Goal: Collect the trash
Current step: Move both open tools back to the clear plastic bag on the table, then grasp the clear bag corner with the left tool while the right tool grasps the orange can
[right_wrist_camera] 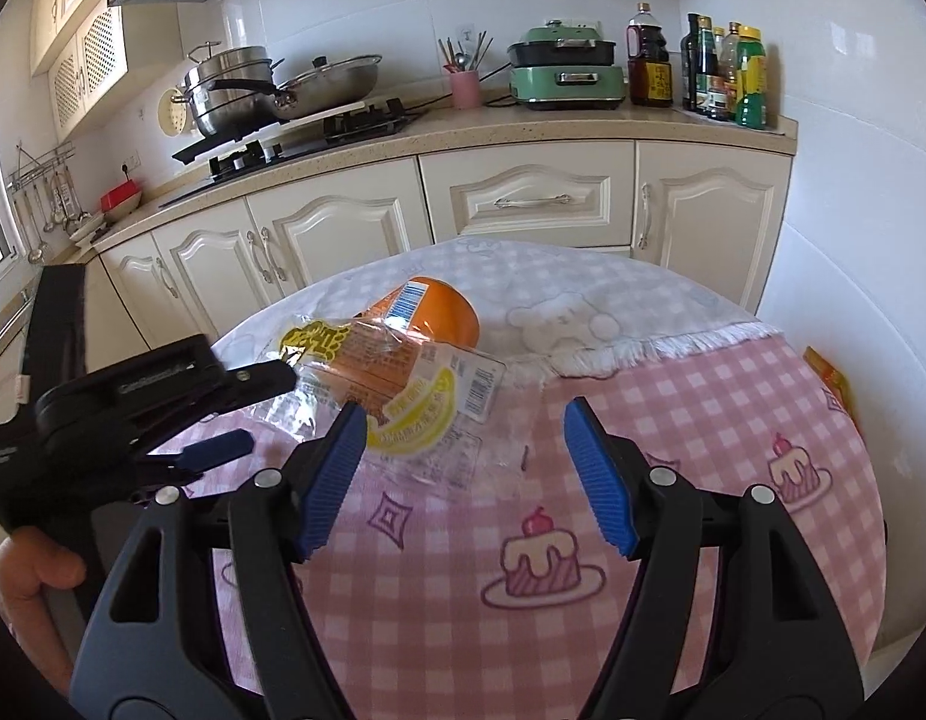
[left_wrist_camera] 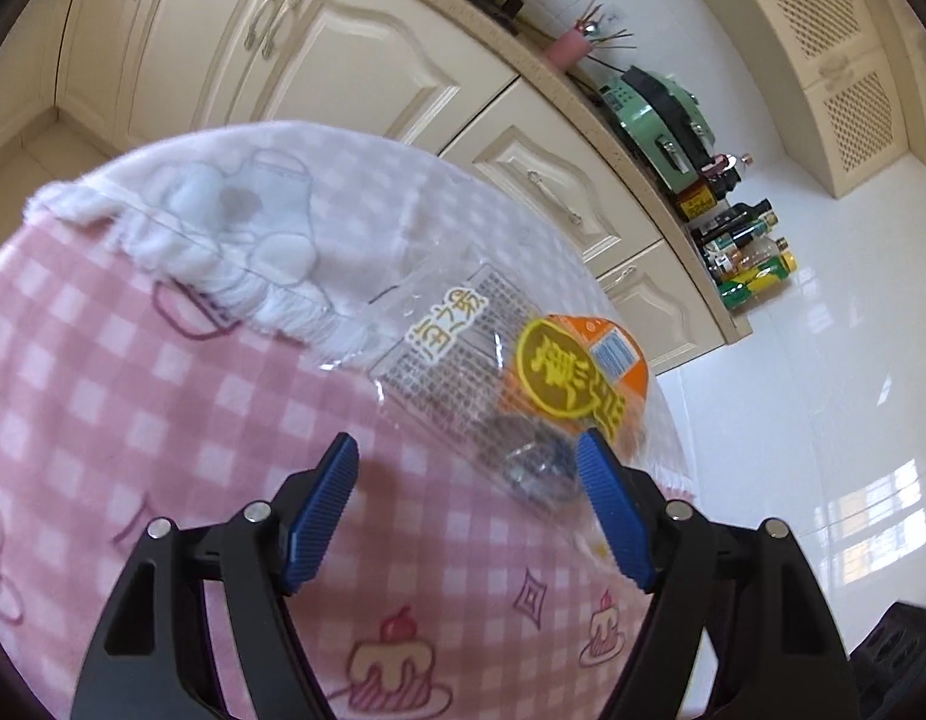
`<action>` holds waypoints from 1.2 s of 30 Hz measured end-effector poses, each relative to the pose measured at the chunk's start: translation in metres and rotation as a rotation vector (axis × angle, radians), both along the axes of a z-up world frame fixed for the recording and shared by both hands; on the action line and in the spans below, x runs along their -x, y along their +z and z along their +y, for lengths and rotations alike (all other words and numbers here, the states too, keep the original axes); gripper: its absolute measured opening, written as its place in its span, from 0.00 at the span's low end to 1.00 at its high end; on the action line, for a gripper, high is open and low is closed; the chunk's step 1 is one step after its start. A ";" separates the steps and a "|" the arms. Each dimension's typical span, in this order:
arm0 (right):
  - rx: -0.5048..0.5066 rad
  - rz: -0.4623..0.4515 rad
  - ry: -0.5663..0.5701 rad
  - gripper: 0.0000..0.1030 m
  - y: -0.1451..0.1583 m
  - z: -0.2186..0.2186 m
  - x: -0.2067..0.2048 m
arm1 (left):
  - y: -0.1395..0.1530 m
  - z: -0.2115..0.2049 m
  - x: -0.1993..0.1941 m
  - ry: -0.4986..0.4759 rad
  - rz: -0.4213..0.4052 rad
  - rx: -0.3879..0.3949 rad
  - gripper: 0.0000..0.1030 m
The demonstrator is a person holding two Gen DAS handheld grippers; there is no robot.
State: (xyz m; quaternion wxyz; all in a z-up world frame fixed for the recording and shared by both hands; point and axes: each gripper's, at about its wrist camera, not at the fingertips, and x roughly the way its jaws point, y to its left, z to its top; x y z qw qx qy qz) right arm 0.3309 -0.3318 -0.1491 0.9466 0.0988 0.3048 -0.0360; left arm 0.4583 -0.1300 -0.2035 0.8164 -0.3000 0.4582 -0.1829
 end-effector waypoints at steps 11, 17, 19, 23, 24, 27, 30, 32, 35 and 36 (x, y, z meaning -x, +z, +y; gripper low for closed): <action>-0.063 0.008 -0.005 0.67 -0.003 -0.007 -0.008 | 0.014 -0.009 -0.001 -0.113 -0.085 0.056 0.09; -0.274 0.027 -0.004 0.67 -0.010 -0.022 -0.017 | 0.045 0.014 0.023 -0.112 -0.193 0.066 0.01; -0.338 0.039 -0.001 0.67 -0.014 -0.026 -0.023 | 0.063 0.026 0.034 -0.090 -0.256 0.043 0.01; -0.495 0.069 -0.010 0.67 -0.027 -0.036 -0.042 | 0.107 0.049 0.062 0.027 -0.451 -0.126 0.01; -0.519 0.078 -0.020 0.67 -0.029 -0.037 -0.047 | 0.115 0.051 0.067 0.055 -0.489 -0.170 0.01; -0.583 0.100 -0.041 0.67 -0.037 -0.038 -0.063 | 0.135 0.056 0.075 0.128 -0.580 -0.291 0.01; -0.617 0.116 -0.032 0.67 -0.041 -0.031 -0.079 | 0.140 0.054 0.071 0.172 -0.609 -0.387 0.01; -0.633 0.121 -0.018 0.67 -0.043 -0.025 -0.088 | 0.136 0.050 0.061 0.159 -0.591 -0.420 0.01; -0.662 0.158 -0.042 0.67 -0.056 -0.023 -0.104 | 0.127 0.043 0.048 0.164 -0.584 -0.508 0.01; -0.685 0.168 -0.052 0.67 -0.061 -0.025 -0.106 | 0.124 0.043 0.045 0.156 -0.573 -0.506 0.01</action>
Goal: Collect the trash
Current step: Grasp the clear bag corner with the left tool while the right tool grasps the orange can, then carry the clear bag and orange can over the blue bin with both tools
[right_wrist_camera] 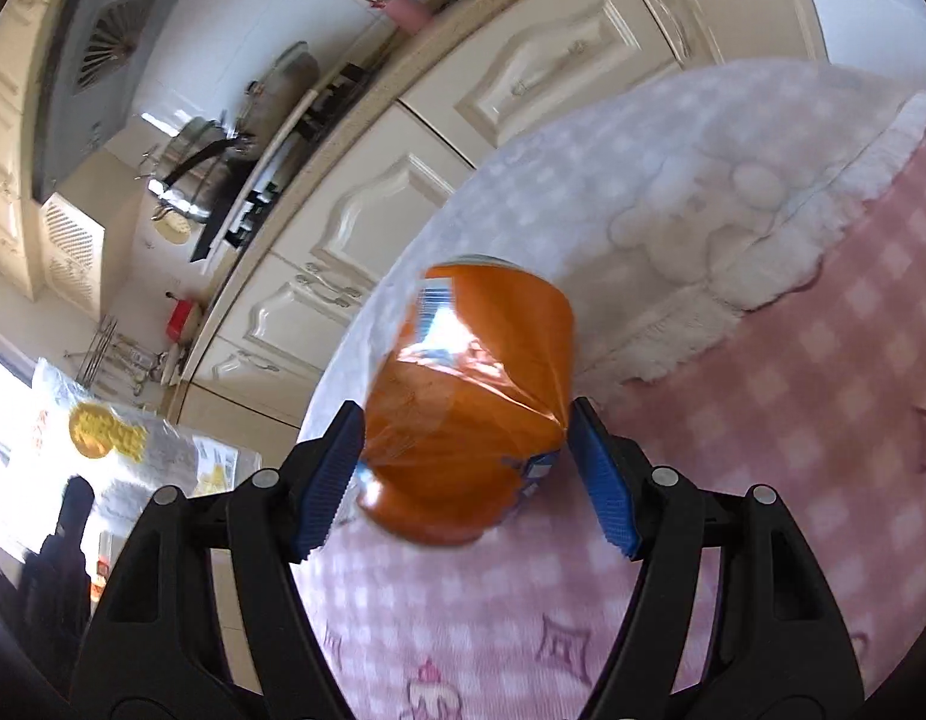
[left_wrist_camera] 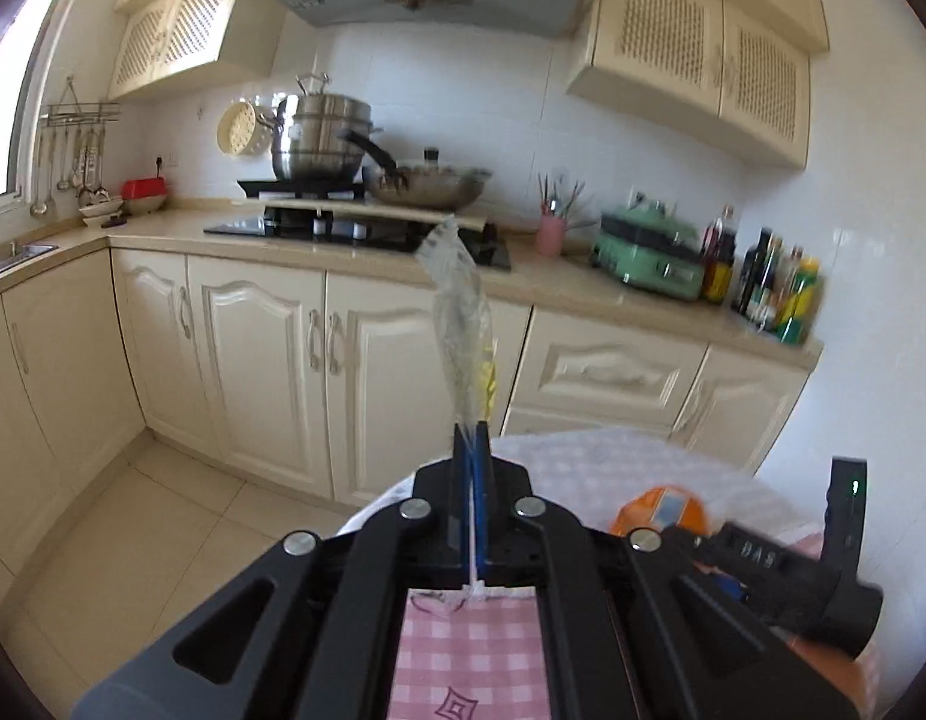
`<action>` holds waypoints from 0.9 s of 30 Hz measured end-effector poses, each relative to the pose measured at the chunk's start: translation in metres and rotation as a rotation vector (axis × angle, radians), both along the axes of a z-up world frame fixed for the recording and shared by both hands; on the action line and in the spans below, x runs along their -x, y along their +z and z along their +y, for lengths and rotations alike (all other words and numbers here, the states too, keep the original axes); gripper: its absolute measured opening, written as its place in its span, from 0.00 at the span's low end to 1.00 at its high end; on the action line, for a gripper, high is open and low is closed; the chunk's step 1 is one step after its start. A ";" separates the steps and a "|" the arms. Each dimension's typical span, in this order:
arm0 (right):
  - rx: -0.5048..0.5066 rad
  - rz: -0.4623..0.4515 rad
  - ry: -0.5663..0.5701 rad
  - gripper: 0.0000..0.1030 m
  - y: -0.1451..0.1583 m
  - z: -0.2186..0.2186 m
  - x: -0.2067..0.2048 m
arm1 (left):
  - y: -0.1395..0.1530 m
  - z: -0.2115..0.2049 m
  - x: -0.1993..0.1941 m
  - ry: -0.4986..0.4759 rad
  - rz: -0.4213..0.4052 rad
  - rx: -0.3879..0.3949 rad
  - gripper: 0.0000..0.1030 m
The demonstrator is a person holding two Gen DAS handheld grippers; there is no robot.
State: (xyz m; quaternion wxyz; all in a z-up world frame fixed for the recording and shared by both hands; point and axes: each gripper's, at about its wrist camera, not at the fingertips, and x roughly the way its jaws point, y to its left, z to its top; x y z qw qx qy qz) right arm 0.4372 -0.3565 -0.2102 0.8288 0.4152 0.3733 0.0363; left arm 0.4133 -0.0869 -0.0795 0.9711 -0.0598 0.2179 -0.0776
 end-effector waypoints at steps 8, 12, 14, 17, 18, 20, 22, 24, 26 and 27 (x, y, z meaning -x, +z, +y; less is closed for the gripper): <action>-0.002 -0.063 0.043 0.23 0.007 0.000 0.004 | -0.013 0.008 -0.004 -0.038 0.047 0.038 0.01; 0.121 -0.127 0.053 0.14 0.034 0.016 0.023 | -0.011 0.008 0.010 -0.065 0.048 0.035 0.01; 0.182 -0.164 0.061 0.13 0.048 0.027 0.035 | -0.009 0.008 0.020 -0.069 0.042 0.024 0.00; 0.284 -0.212 0.075 0.13 0.068 0.047 0.055 | -0.007 0.009 0.035 -0.074 0.035 0.014 0.00; 0.324 -0.230 0.076 0.13 0.075 0.055 0.063 | -0.006 0.011 0.043 -0.074 0.034 0.013 0.00; 0.373 -0.261 0.080 0.13 0.085 0.068 0.076 | -0.005 0.016 0.056 -0.072 0.030 0.014 0.00; 0.397 -0.298 0.099 0.13 0.095 0.085 0.090 | -0.004 0.023 0.070 -0.066 0.020 0.009 0.00; 0.435 -0.330 0.117 0.13 0.104 0.102 0.102 | -0.002 0.032 0.085 -0.043 -0.001 -0.014 0.00; 0.455 -0.358 0.139 0.13 0.112 0.121 0.112 | 0.000 0.046 0.101 -0.004 -0.023 -0.043 0.00; 0.458 -0.369 0.155 0.13 0.115 0.130 0.118 | 0.000 0.057 0.111 0.025 -0.034 -0.055 0.00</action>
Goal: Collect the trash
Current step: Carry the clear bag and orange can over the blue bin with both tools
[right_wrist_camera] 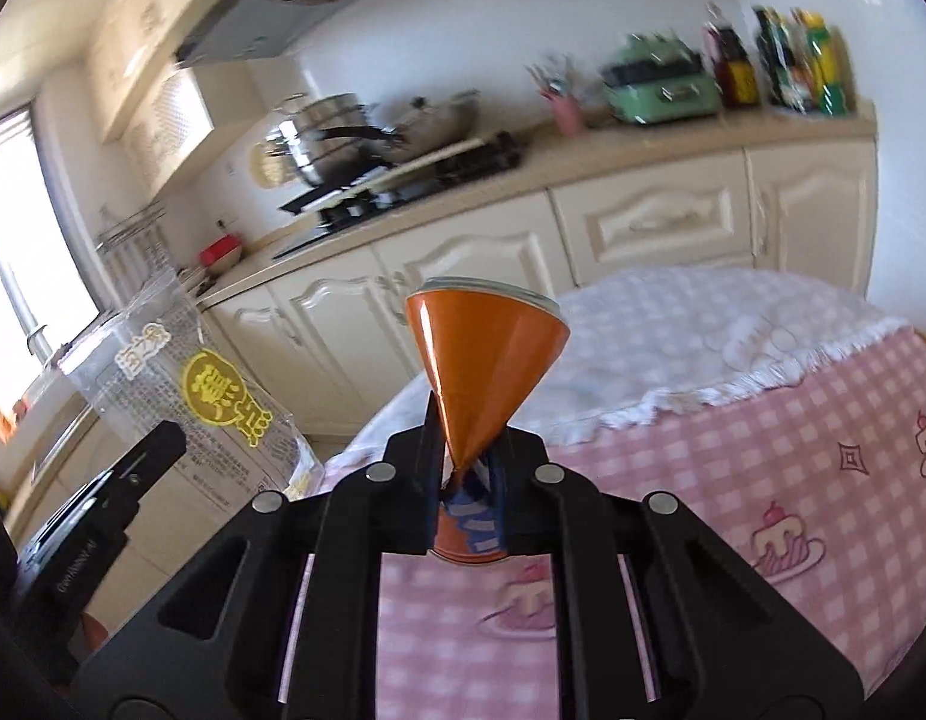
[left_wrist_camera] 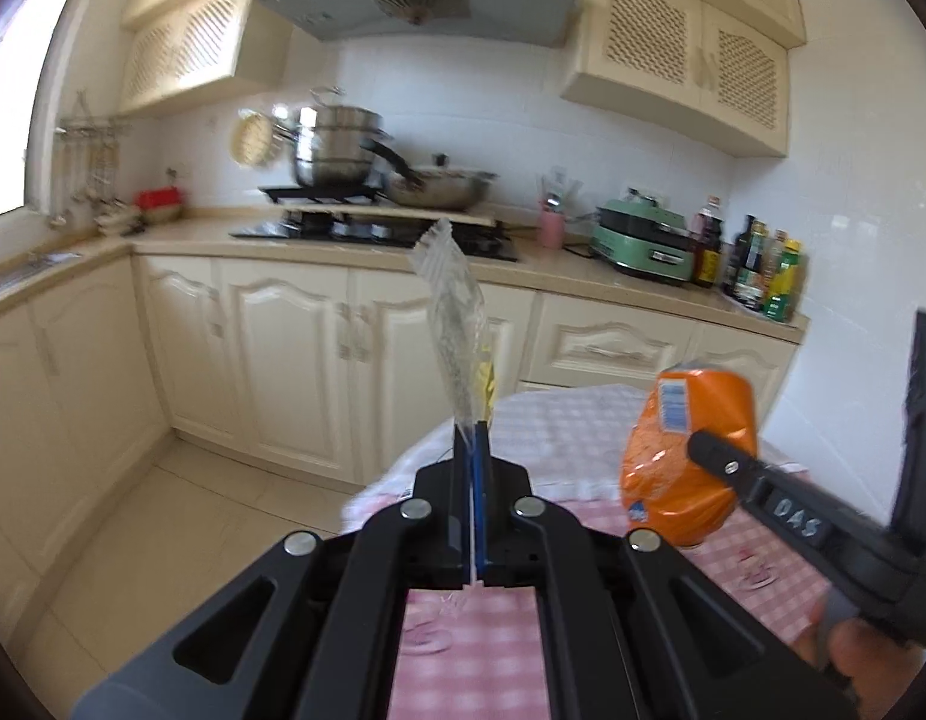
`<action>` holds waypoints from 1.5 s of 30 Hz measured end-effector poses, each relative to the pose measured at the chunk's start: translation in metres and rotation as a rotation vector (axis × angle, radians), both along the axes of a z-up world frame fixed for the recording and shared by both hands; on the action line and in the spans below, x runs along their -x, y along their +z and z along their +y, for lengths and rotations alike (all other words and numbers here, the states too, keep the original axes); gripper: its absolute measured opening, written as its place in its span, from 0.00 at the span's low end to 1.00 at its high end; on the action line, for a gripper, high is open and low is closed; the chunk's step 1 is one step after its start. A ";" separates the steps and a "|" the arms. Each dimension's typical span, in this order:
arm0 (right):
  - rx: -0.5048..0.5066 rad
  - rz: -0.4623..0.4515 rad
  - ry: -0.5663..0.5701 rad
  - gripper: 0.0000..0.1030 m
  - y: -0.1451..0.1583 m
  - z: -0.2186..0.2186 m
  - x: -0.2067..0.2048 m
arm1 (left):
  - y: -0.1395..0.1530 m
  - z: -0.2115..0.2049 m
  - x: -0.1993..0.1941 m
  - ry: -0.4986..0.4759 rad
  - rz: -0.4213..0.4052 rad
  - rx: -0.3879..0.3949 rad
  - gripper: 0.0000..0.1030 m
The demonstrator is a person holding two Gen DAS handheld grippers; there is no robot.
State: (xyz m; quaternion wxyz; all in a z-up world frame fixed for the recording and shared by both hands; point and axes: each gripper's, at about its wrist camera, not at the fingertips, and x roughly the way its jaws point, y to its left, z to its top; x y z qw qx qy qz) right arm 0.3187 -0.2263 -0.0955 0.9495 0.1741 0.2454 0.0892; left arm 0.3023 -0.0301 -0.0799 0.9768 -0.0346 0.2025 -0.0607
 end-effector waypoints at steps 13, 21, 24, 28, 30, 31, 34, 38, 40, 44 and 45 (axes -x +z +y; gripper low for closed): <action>0.064 -0.015 0.323 0.13 0.008 0.188 0.025 | -0.011 0.149 0.067 0.256 0.011 0.002 0.00; 0.114 0.035 0.447 0.13 -0.020 0.277 0.025 | -0.041 0.235 0.088 0.407 0.062 0.014 0.00; 0.134 0.064 0.482 0.13 -0.037 0.303 0.020 | -0.062 0.262 0.085 0.457 0.111 0.019 0.00; 0.156 0.100 0.510 0.13 -0.058 0.328 0.011 | -0.092 0.287 0.070 0.486 0.193 0.034 0.00; 0.167 0.128 0.523 0.13 -0.073 0.340 0.004 | -0.112 0.299 0.060 0.496 0.242 0.039 0.00; 0.175 0.146 0.530 0.13 -0.084 0.348 -0.002 | -0.123 0.303 0.058 0.499 0.260 0.041 0.00; 0.186 0.194 0.540 0.13 -0.111 0.363 -0.015 | -0.155 0.316 0.040 0.502 0.327 0.046 0.00; 0.201 0.267 0.550 0.13 -0.159 0.382 -0.038 | -0.204 0.328 0.017 0.499 0.408 0.054 0.00; 0.205 0.307 0.554 0.13 -0.183 0.388 -0.050 | -0.230 0.333 0.000 0.497 0.451 0.054 0.00; 0.217 0.401 0.551 0.13 -0.239 0.400 -0.074 | -0.278 0.342 -0.028 0.491 0.520 0.056 0.00; 0.217 0.420 0.549 0.13 -0.250 0.402 -0.079 | -0.292 0.344 -0.037 0.488 0.538 0.056 0.00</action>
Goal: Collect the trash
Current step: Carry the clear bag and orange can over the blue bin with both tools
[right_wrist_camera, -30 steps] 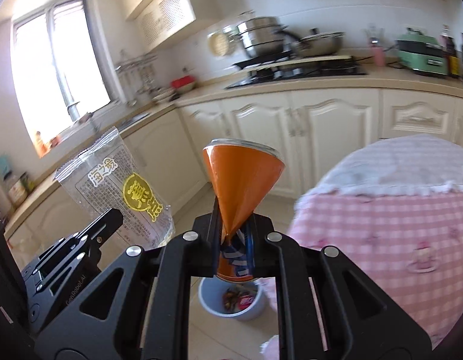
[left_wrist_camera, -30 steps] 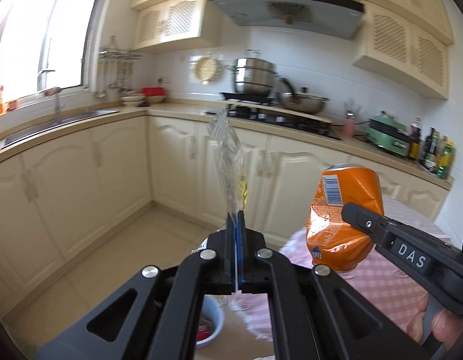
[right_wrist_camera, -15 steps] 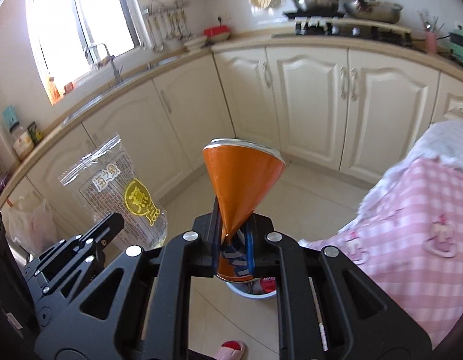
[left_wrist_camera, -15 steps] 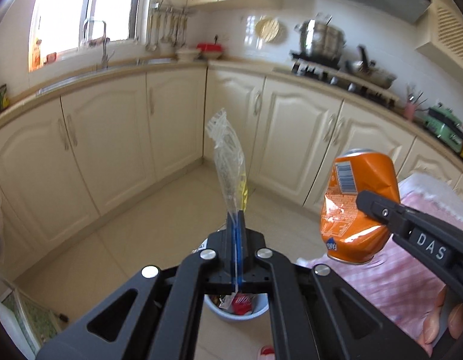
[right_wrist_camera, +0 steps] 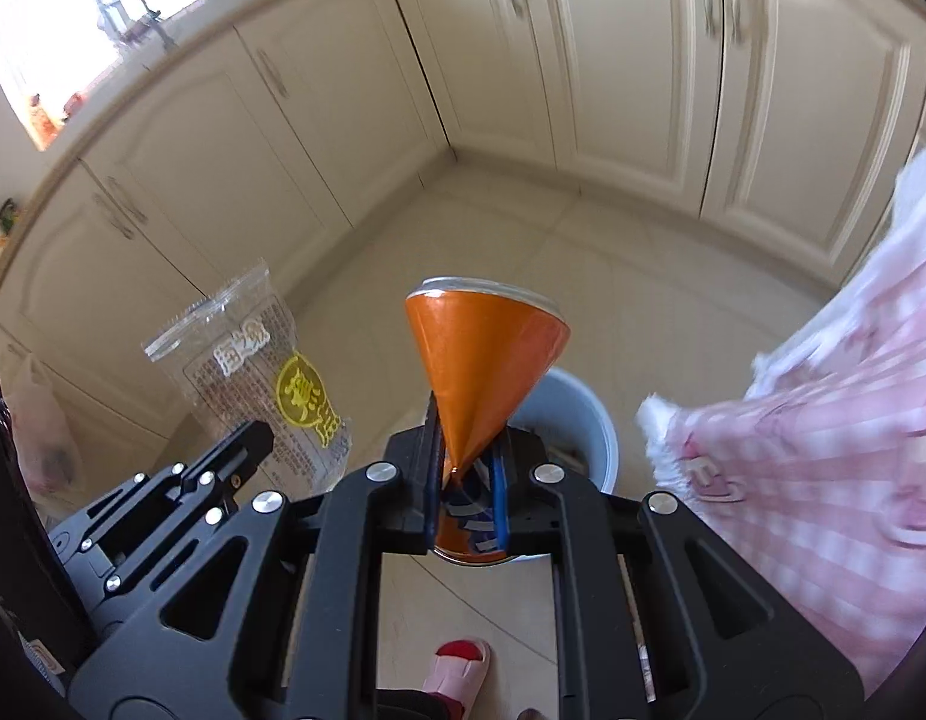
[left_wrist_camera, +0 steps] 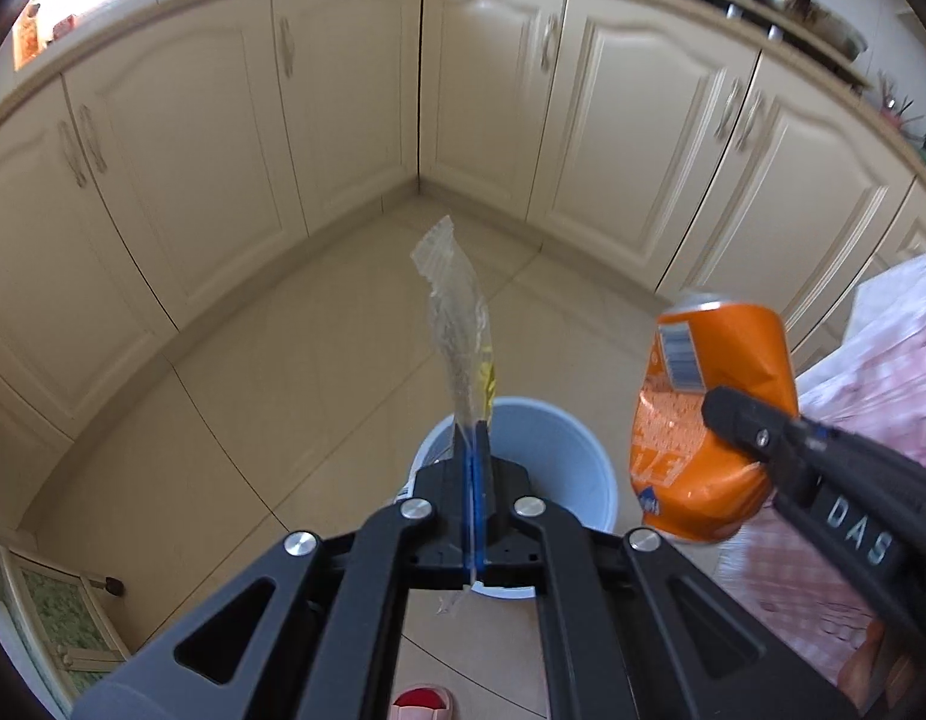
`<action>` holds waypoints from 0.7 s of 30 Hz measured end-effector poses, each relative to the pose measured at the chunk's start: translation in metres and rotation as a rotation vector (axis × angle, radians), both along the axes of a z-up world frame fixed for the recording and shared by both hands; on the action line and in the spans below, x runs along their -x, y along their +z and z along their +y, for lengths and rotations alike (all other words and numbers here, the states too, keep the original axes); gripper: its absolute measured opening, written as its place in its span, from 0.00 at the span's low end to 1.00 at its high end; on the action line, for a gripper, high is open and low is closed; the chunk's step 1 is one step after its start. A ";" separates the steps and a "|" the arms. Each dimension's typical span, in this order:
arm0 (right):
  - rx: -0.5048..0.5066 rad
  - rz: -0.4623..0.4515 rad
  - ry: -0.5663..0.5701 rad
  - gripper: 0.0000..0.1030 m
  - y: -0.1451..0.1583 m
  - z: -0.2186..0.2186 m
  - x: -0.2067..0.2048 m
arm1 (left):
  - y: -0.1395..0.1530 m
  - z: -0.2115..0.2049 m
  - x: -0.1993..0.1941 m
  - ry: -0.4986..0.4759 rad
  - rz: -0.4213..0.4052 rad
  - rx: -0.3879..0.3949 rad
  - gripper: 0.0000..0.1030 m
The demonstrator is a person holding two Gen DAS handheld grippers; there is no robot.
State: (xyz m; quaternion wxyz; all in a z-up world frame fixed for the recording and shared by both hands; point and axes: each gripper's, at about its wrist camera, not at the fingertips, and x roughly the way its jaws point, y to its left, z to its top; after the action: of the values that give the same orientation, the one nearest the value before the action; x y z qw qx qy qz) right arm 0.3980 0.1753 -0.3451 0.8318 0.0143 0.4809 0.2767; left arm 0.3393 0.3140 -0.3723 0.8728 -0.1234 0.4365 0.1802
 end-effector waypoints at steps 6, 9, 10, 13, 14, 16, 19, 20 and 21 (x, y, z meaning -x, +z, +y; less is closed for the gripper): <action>0.044 0.093 -0.023 0.13 -0.067 0.006 -0.031 | -0.062 0.007 -0.038 -0.018 0.088 0.037 0.00; 0.061 0.131 -0.043 0.13 -0.097 0.006 -0.042 | -0.092 0.008 -0.051 -0.033 0.131 0.063 0.00; 0.067 0.142 -0.048 0.13 -0.106 0.006 -0.045 | -0.103 0.009 -0.056 -0.035 0.149 0.075 0.00; 0.082 0.170 -0.061 0.13 -0.129 0.007 -0.051 | -0.125 0.008 -0.065 -0.048 0.178 0.119 0.01; 0.087 0.176 -0.064 0.13 -0.135 0.006 -0.052 | -0.131 0.008 -0.067 -0.052 0.187 0.126 0.01; 0.091 0.187 -0.069 0.13 -0.143 0.006 -0.054 | -0.138 0.009 -0.073 -0.061 0.196 0.136 0.02; 0.098 0.195 -0.073 0.13 -0.150 0.009 -0.055 | -0.141 0.009 -0.077 -0.064 0.203 0.115 0.07; 0.099 0.198 -0.076 0.13 -0.153 0.008 -0.055 | -0.141 0.009 -0.078 -0.058 0.208 0.090 0.09; 0.100 0.200 -0.077 0.13 -0.153 0.007 -0.057 | -0.141 0.006 -0.079 -0.057 0.211 0.058 0.19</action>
State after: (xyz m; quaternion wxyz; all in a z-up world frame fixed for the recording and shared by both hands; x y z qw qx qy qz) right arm 0.4546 0.1825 -0.4986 0.7894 0.0189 0.5738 0.2173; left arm 0.4181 0.3198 -0.5128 0.8227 -0.1166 0.5345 0.1546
